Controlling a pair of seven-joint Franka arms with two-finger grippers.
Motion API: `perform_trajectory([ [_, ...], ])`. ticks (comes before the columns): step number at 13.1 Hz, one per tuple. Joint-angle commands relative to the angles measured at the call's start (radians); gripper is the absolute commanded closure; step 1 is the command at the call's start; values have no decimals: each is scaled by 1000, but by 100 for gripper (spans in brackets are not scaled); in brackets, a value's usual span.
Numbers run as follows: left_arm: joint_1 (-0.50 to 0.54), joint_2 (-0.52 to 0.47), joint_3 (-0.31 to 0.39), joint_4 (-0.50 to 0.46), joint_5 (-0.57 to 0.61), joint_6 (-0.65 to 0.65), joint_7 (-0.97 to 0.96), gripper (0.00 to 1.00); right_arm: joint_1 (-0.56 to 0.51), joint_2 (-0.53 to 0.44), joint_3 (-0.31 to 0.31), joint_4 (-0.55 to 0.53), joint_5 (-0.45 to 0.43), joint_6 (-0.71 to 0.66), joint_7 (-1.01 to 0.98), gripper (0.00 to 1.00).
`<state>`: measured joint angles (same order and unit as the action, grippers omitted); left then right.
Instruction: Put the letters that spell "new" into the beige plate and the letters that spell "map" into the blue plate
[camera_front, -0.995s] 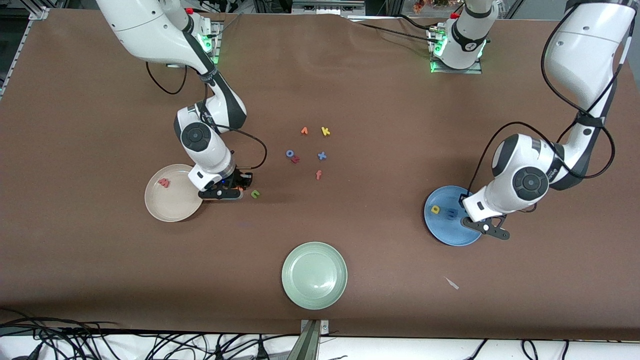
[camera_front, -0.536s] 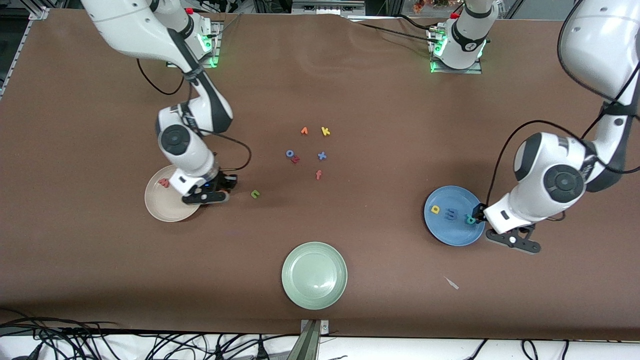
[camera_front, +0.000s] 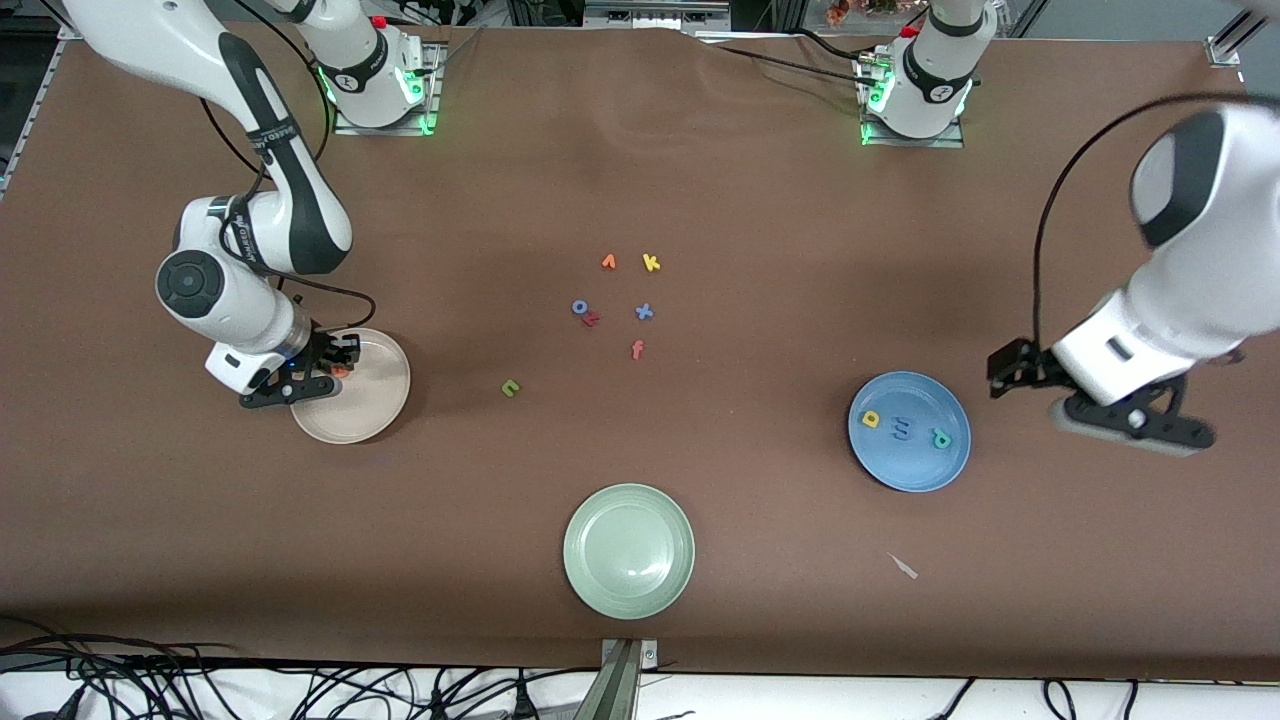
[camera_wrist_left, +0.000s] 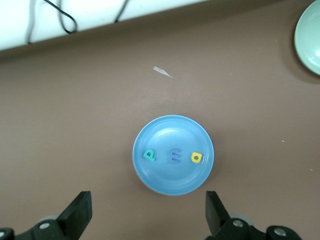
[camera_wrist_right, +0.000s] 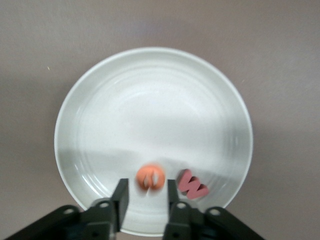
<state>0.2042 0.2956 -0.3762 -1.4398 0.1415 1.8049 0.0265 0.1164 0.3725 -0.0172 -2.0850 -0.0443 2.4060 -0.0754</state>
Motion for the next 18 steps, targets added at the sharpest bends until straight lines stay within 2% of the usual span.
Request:
perform_trajectory([
  [1, -86, -171, 161, -97, -147, -79, 7, 0, 11, -21, 16, -18, 14, 13, 70, 24],
  [2, -147, -208, 254, -131, -187, -90, 15, 0, 14, -17, 41, -1, 17, 13, 135, 23],
  [3, -184, -254, 298, -195, -187, -81, 16, 0, 19, -11, 75, 31, 18, 10, 198, 23],
  [5, -186, -344, 303, -333, -187, -27, 19, 0, 86, 31, 94, 84, 18, 10, 320, 23],
  [6, -186, -361, 303, -355, -186, -19, 18, 0, 120, 70, 94, 127, 18, 13, 385, 23],
  [9, -183, -326, 300, -289, -184, -87, 9, 0, 218, 184, 94, 253, 18, 16, 584, 23],
  [13, -184, -320, 298, -275, -184, -87, 3, 0, 275, 261, 94, 266, 17, 135, 761, 23],
  [17, -166, -299, 307, -266, -186, -85, 6, 0, 298, 287, 94, 264, 17, 188, 770, 23],
  [18, -161, -274, 307, -234, -183, -85, 18, 0, 298, 287, 94, 261, 14, 189, 769, 24],
])
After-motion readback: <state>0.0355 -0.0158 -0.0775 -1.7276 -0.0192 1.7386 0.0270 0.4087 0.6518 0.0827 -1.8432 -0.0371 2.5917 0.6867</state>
